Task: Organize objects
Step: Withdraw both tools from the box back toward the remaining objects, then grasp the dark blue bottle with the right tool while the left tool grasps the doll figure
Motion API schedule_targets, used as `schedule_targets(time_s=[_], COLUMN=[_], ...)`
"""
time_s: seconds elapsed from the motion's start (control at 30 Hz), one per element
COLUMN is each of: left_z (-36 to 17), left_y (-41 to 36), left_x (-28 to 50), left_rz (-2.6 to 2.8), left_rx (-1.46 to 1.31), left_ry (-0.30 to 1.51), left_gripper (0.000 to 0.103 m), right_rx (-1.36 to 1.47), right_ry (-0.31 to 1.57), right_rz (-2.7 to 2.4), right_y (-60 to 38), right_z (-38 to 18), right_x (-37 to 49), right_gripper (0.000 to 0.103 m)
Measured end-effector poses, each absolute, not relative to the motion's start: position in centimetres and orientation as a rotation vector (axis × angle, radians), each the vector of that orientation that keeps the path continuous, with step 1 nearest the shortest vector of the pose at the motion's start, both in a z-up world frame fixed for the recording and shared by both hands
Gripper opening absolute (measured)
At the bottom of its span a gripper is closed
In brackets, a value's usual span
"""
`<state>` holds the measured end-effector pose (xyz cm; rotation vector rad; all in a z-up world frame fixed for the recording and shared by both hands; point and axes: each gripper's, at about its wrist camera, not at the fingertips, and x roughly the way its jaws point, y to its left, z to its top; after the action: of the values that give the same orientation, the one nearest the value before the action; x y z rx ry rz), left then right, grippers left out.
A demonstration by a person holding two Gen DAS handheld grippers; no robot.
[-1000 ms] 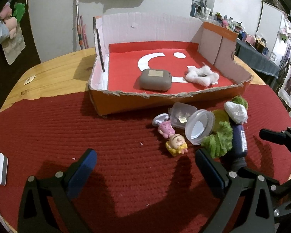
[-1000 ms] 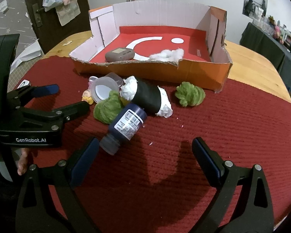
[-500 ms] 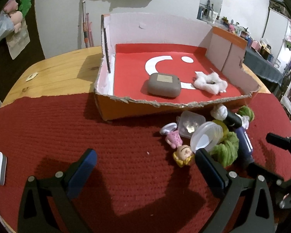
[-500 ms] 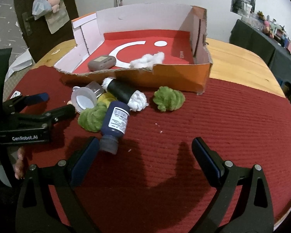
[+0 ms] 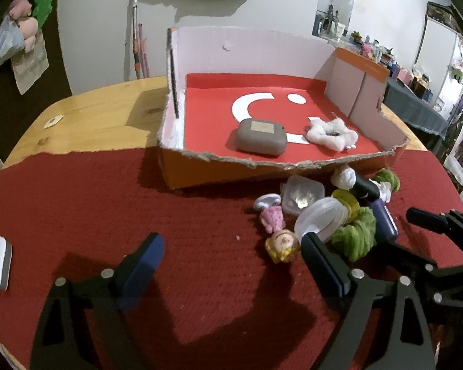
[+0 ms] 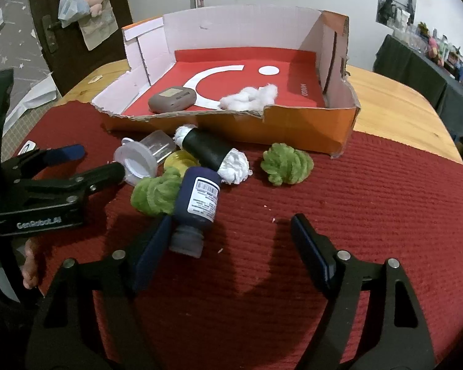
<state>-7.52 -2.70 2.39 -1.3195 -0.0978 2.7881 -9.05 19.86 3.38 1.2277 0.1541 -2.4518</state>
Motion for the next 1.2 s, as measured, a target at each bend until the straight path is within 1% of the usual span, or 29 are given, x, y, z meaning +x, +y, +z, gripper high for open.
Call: schedule_targets(time_s=[0.13,0.27,0.33,0.47,0.57,0.67,0.7,0.73,0.77,0.9,0.97,1.03,1.07,1.13,1.2], left_z=[2.2,2.0,2.2,2.3,2.1,2.1,2.1,2.1,2.1,1.8,1.9,1.9,2.0,2.1,2.1], left_y=[-2.8,-3.0,-3.0,-3.3,-3.0,-2.3,-2.0,-1.8,-1.6,-0.9,-0.9,-0.9,-0.9,-1.0,-1.2], left_x=[-7.2,-7.3,-7.2,-7.2,-7.6,-8.0,-8.1,-8.3,-8.4,-8.7,-8.6,-8.6,-8.5,-8.3,-8.1], left_rz=[2.793,2.795,2.807,2.820,2.812,2.801,2.796,2.791,2.786,2.764,2.757,2.744,2.741,2.732,2.726], left_rx=[-1.329,-1.344,-1.343,-1.344,-1.347,-1.338,-1.335,-1.329,-1.327,-1.324,-1.307,-1.296,-1.290,-1.285,-1.285], left_ry=[-0.082,-0.079,-0.065,-0.050,-0.052,-0.033,-0.028,-0.025,-0.021,0.010,0.010,0.000,-0.003,-0.011,-0.019], left_gripper=[0.092,0.092,0.092,0.092,0.092,0.092,0.092,0.090,0.089,0.076,0.068,0.059,0.056,0.041,0.032], right_rx=[1.221,1.221,1.222,1.222,1.218,1.213,1.209,1.208,1.206,1.205,1.205,1.206,1.206,1.204,1.204], right_ry=[0.154,0.155,0.158,0.152,0.144,0.146,0.141,0.136,0.135,0.143,0.144,0.139,0.138,0.128,0.103], right_rz=[-2.448,-2.439,-2.439,-2.449,-2.448,-2.434,-2.430,-2.425,-2.418,-2.408,-2.405,-2.402,-2.400,-2.397,-2.390], right_y=[19.7,19.5,19.5,19.9,19.8,19.4,19.3,19.2,19.0,18.6,18.5,18.5,18.5,18.4,18.6], right_z=[3.3,3.2,3.2,3.3,3.4,3.3,3.3,3.3,3.3,3.2,3.2,3.1,3.1,3.0,3.1], right_x=[-9.1,-9.1,-9.1,-9.1,-9.2,-9.3,-9.2,-9.3,-9.3,-9.4,-9.4,-9.5,-9.6,-9.6,-9.6], right_gripper=[0.077,0.071,0.065,0.064,0.061,0.053,0.048,0.044,0.042,0.035,0.034,0.033,0.033,0.029,0.029])
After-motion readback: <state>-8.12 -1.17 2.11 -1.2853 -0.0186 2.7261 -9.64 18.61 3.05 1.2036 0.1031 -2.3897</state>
